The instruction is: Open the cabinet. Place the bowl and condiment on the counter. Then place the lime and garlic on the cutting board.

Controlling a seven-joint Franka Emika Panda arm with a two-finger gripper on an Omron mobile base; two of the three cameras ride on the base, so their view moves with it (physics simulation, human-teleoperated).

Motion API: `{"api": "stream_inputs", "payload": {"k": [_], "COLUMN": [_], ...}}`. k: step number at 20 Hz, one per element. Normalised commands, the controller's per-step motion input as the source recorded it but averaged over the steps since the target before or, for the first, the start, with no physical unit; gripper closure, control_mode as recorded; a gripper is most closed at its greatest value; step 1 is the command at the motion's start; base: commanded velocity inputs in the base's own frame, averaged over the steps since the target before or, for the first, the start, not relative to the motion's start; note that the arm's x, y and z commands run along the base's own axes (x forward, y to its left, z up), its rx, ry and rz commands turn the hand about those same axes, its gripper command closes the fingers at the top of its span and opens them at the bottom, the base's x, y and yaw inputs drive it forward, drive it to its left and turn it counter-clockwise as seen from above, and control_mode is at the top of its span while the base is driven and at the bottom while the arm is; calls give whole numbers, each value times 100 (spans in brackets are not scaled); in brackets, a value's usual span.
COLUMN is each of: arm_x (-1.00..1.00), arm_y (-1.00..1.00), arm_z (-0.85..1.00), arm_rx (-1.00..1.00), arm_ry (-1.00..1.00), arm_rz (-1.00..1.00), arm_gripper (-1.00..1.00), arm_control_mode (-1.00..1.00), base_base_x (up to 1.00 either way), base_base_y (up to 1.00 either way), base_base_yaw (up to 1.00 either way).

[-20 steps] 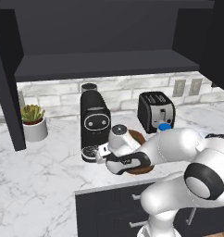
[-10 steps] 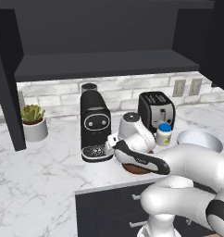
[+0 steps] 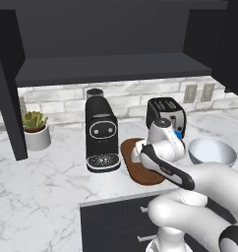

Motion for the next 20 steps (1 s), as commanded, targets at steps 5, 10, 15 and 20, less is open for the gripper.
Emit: {"api": "stream_inputs", "payload": {"k": [5,10,15,20], "arm_x": [32,7,0,-36], "arm_y": [-6,-1,0,1], "arm_z": [-29,-13,20,84], "arm_rx": [0,0,0,0], "arm_ry": [0,0,0,0], "arm_rz": [0,0,0,0], "arm_gripper": [100,-100,-100,-100], "arm_control_mode": [-100,-100,-100,-100], "base_base_x": [0,0,0,0], "base_base_y": [0,0,0,0], "base_base_yaw": [0,0,0,0]}}
